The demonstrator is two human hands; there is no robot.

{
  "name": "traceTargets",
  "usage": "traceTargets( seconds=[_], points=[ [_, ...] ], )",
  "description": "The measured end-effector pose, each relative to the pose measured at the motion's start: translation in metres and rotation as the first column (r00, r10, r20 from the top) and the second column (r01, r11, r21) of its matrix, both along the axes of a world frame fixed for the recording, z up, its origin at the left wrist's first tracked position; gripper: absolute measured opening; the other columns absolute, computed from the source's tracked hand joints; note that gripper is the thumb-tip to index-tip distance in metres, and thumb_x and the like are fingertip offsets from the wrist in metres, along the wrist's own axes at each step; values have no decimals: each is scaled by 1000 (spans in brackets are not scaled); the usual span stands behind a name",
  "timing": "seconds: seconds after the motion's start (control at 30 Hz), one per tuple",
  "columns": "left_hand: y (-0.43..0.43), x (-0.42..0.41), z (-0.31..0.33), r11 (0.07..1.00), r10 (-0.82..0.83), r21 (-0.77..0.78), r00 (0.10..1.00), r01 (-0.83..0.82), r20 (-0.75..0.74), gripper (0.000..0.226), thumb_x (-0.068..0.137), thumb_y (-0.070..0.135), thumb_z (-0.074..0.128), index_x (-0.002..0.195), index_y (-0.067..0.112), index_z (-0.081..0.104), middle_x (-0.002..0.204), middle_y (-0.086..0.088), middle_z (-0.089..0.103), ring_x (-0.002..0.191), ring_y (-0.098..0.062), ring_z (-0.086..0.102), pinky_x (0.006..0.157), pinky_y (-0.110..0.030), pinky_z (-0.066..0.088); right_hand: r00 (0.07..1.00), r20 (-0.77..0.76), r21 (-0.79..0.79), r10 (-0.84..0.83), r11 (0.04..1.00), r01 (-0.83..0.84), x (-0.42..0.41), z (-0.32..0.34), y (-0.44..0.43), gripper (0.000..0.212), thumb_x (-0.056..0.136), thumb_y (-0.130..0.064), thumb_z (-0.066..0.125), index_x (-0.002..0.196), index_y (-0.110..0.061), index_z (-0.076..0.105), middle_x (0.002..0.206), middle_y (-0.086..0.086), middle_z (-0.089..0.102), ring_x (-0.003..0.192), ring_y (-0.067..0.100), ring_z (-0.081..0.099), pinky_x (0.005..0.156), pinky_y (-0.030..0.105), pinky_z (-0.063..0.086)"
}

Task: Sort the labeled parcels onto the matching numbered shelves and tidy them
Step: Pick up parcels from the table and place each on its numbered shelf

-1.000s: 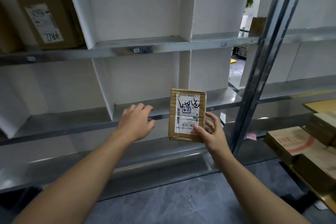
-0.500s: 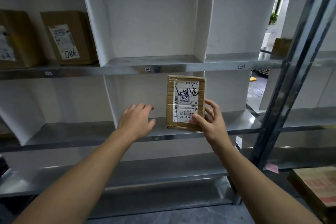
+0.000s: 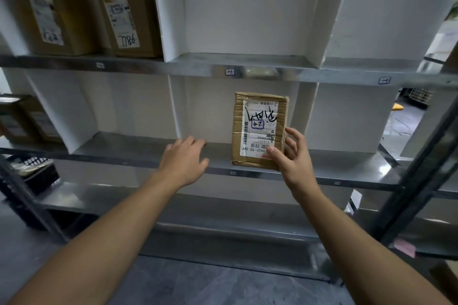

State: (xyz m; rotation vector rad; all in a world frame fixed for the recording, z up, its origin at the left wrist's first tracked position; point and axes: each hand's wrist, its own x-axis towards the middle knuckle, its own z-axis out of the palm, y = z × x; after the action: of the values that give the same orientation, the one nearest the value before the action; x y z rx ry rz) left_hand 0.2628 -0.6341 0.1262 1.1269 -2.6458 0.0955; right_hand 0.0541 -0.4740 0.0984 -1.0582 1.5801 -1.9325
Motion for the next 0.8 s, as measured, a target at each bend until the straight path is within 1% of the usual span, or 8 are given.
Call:
traceTargets(
  seconds=[0.13, 0.23, 0.3, 0.4, 0.53, 0.6, 0.7, 0.8],
  points=[
    [-9, 18, -9, 998, 51, 20, 998, -52, 20, 52, 93, 46, 48, 140, 23, 43, 135, -5, 51, 120, -28, 48, 97, -41, 40, 1000, -5, 49, 26, 998, -26, 9, -17, -19, 70, 79, -42, 82, 137, -41, 44, 138, -2, 57, 122, 21, 61, 93, 46, 58],
    [-18, 26, -12, 998, 46, 33, 999, -47, 25, 53, 94, 45, 48, 142, 24, 41, 136, -4, 51, 120, -27, 47, 98, -41, 40, 999, 21, 46, 31, 998, -32, 18, -27, -27, 67, 83, -33, 80, 138, -36, 43, 135, -2, 58, 119, 20, 63, 93, 48, 58],
    [-21, 24, -13, 999, 17, 38, 999, -18, 36, 52, 94, 44, 48, 142, 23, 41, 136, -4, 51, 121, -26, 47, 98, -41, 40, 999, 39, 55, 5, 998, -7, 20, -32, -28, 63, 86, -27, 77, 138, -36, 43, 133, -3, 59, 119, 20, 63, 92, 46, 59],
    [-22, 11, -17, 997, -48, 65, 998, 45, 37, 52, 95, 45, 47, 142, 24, 40, 138, -3, 50, 124, -25, 46, 100, -41, 39, 995, 71, 47, -72, 997, 69, 19, -36, -19, 61, 87, -26, 77, 137, -36, 45, 130, -4, 61, 118, 19, 63, 93, 46, 59],
    [-14, -23, -33, 981, -171, 103, 984, 165, 49, 51, 95, 44, 47, 142, 24, 41, 137, -3, 50, 123, -25, 46, 100, -40, 39, 979, 112, 83, -168, 984, 159, 9, -51, 14, 65, 84, -29, 78, 138, -33, 43, 131, -1, 60, 118, 20, 64, 92, 48, 59],
    [-6, -46, -42, 966, -238, 115, 969, 230, 63, 51, 94, 43, 48, 142, 24, 41, 138, -3, 49, 123, -26, 45, 99, -39, 38, 964, 117, 91, -241, 969, 231, -1, -60, 38, 67, 80, -34, 80, 137, -33, 45, 132, 1, 61, 118, 20, 64, 93, 49, 58],
    [12, -85, -50, 942, -321, 133, 944, 309, 78, 51, 93, 43, 49, 140, 24, 42, 137, -3, 49, 123, -27, 45, 99, -40, 38, 933, 102, 118, -345, 936, 333, -21, -69, 72, 65, 79, -35, 81, 134, -34, 47, 129, 0, 63, 117, 18, 65, 94, 48, 58],
    [31, -128, -54, 916, -388, 137, 920, 377, 63, 51, 94, 43, 48, 141, 25, 42, 137, -3, 50, 123, -26, 45, 99, -39, 38, 896, 110, 119, -430, 901, 418, -52, -72, 96, 65, 79, -36, 84, 134, -34, 48, 128, 0, 64, 117, 20, 66, 94, 49, 58]
  ],
)
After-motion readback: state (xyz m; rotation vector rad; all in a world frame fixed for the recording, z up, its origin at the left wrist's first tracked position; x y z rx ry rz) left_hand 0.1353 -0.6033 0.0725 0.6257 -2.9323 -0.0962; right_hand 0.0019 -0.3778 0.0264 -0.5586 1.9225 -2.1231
